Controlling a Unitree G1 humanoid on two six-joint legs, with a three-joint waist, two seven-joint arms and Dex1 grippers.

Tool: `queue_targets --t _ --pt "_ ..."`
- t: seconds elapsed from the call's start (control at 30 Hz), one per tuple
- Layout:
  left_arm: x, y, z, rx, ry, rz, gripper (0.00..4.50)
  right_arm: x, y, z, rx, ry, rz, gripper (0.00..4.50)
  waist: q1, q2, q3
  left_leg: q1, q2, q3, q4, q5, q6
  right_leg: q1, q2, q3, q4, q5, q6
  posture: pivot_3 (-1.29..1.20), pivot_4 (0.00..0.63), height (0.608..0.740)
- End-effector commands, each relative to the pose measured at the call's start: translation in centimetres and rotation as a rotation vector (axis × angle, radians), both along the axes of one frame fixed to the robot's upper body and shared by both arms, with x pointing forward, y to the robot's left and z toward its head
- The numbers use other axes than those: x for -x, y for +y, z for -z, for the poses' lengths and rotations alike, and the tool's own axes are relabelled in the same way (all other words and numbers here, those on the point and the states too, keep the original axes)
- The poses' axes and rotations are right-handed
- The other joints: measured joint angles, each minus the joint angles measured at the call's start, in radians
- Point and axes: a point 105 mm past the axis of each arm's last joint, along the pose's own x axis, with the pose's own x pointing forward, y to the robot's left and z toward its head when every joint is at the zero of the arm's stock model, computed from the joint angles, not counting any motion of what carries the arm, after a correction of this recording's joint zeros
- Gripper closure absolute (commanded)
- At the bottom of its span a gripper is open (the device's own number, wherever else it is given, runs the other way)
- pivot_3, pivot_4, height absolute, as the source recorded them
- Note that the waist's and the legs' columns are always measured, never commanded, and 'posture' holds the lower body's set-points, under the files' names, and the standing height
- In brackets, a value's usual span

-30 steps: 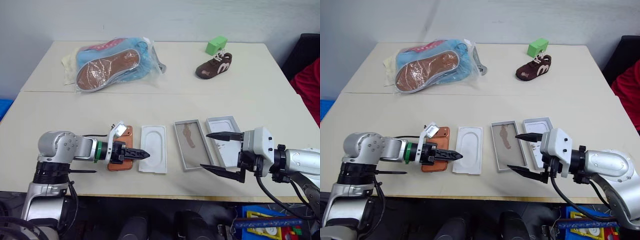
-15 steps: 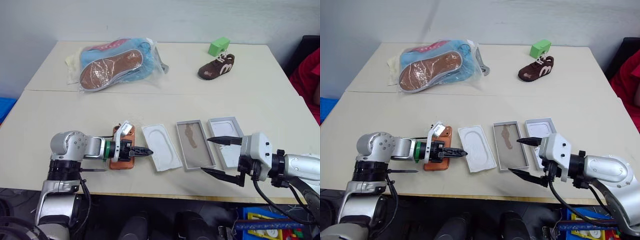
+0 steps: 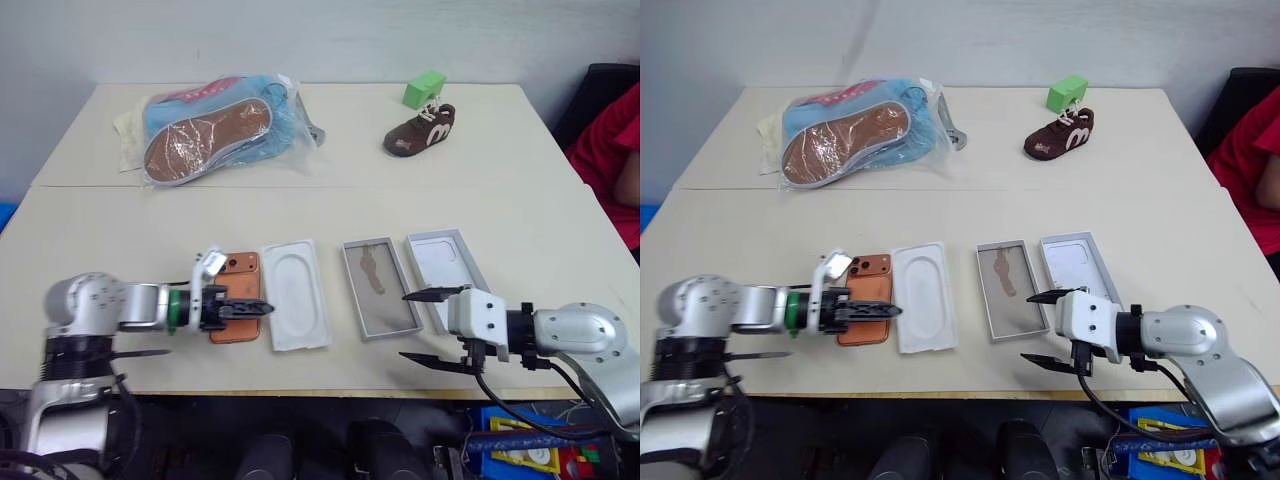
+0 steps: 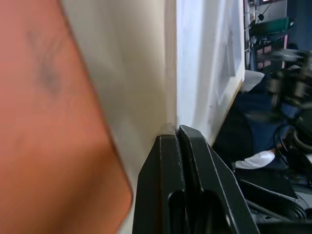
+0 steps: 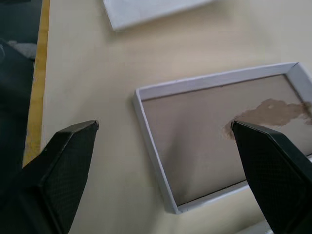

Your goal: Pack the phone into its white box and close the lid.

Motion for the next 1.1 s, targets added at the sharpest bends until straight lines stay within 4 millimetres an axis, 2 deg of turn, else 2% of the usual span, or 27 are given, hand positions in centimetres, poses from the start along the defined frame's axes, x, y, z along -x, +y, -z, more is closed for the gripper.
queue_targets --t 0.03,0.1,0.13,0.17,0.2,0.33,0.37,0.4,0.6,0.77,0.87,0.97,1.0,1.1 --pt "1.0 0.2 -1.9 0.058 -0.041 0.049 4.5 -0.5 0.8 1.1 0.025 -0.003 -0.07 1.24 0.004 0.001 0.0 0.0 0.0 0.0 0.0 0.0 0.0 0.0 0.0 0.0 0.0 0.0 0.0 0.0 0.15 0.74" --pt "1.1 0.3 -2.1 0.057 -0.042 0.049 4.5 -0.8 1.1 1.8 0.034 0.006 -0.093 1.86 0.01 0.001 0.001 0.0 -0.002 -0.003 0.001 0.0 0.0 0.001 0.0 0.001 0.0 0.0 0.0 0.0 0.15 0.74" --pt "1.1 0.3 -2.0 0.054 -0.045 0.042 4.5 -0.9 1.3 2.2 0.038 0.013 -0.109 2.3 0.011 0.001 0.001 0.0 -0.002 -0.004 0.001 0.0 0.0 0.001 0.0 0.002 0.0 0.0 0.0 0.0 0.15 0.74" --pt "1.0 0.3 -2.0 0.052 -0.049 0.037 4.5 -0.9 1.4 2.4 0.04 0.018 -0.121 2.44 0.013 0.001 0.001 0.0 -0.002 -0.004 0.001 0.0 0.0 0.001 0.0 0.002 0.0 0.0 0.0 0.0 0.15 0.74" --pt "0.9 0.2 -2.0 0.051 -0.052 0.034 4.5 -1.0 1.6 2.6 0.039 0.023 -0.133 2.78 0.015 0.001 0.001 -0.001 -0.003 -0.006 0.002 0.0 0.0 0.001 0.0 0.003 0.0 0.0 0.0 0.0 0.15 0.74" --pt "0.8 -0.7 -1.9 0.063 -0.063 0.046 4.5 -0.4 3.1 1.8 -0.036 0.055 -0.15 4.15 0.011 0.001 0.001 -0.003 -0.004 -0.009 0.003 0.0 0.001 0.0 0.0 0.004 0.002 0.0 0.0 0.0 0.15 0.74" --pt "0.8 -1.0 -1.9 0.071 -0.066 0.052 4.5 0.0 3.5 1.7 -0.048 0.061 -0.153 4.39 0.011 0.001 0.001 -0.003 -0.004 -0.009 0.003 0.0 0.001 0.0 0.0 0.004 0.002 0.0 0.0 0.0 0.15 0.74" --pt "0.8 -1.2 -2.0 0.08 -0.068 0.057 4.5 0.2 3.7 1.6 -0.053 0.061 -0.154 4.45 0.011 0.001 0.001 -0.003 -0.004 -0.009 0.003 0.0 0.001 0.0 0.0 0.004 0.002 0.0 0.0 0.0 0.15 0.74" --pt "0.1 -2.7 -2.6 0.113 -0.074 0.079 4.5 0.2 5.0 2.3 -0.066 0.046 -0.115 4.45 0.012 0.001 0.001 -0.003 -0.004 -0.01 0.003 0.0 0.001 0.0 0.0 0.004 0.003 0.0 0.0 0.0 0.15 0.74" --pt "-0.6 -3.9 -3.0 0.116 -0.065 0.106 4.5 -0.1 4.9 3.8 -0.007 0.046 -0.094 4.45 0.01 0.001 0.001 -0.003 -0.005 -0.01 0.004 0.0 0.0 -0.001 0.0 0.004 0.004 0.0 0.0 0.0 0.15 0.74" --pt "-1.1 -4.9 -3.0 0.11 -0.056 0.131 4.5 0.3 4.8 4.0 -0.001 0.07 -0.1 3.91 0.01 0.0 0.001 -0.003 -0.005 -0.01 0.004 0.0 0.0 -0.001 0.0 0.004 0.004 0.0 0.0 0.0 0.15 0.74" --pt "-1.7 -6.1 -3.2 0.108 -0.046 0.163 4.5 0.8 4.8 2.9 -0.017 0.058 -0.101 2.92 0.013 -0.001 0.0 -0.003 -0.005 -0.01 0.004 0.001 0.0 0.0 0.0 0.004 0.004 0.0 0.0 0.0 0.15 0.74" --pt "-1.9 -6.7 -3.3 0.107 -0.044 0.178 4.5 1.1 4.8 2.2 -0.034 0.052 -0.094 2.74 0.013 -0.001 0.0 -0.003 -0.005 -0.01 0.004 0.001 0.0 0.0 0.0 0.004 0.004 0.0 0.0 0.0 0.15 0.74" --pt "-2.9 -9.4 -3.4 0.09 -0.03 0.231 4.5 3.2 3.4 -1.6 -0.144 0.083 -0.056 1.86 0.021 0.0 0.001 -0.005 -0.006 -0.012 0.004 0.001 0.0 -0.001 0.0 0.004 0.004 0.0 0.0 0.0 0.15 0.74"
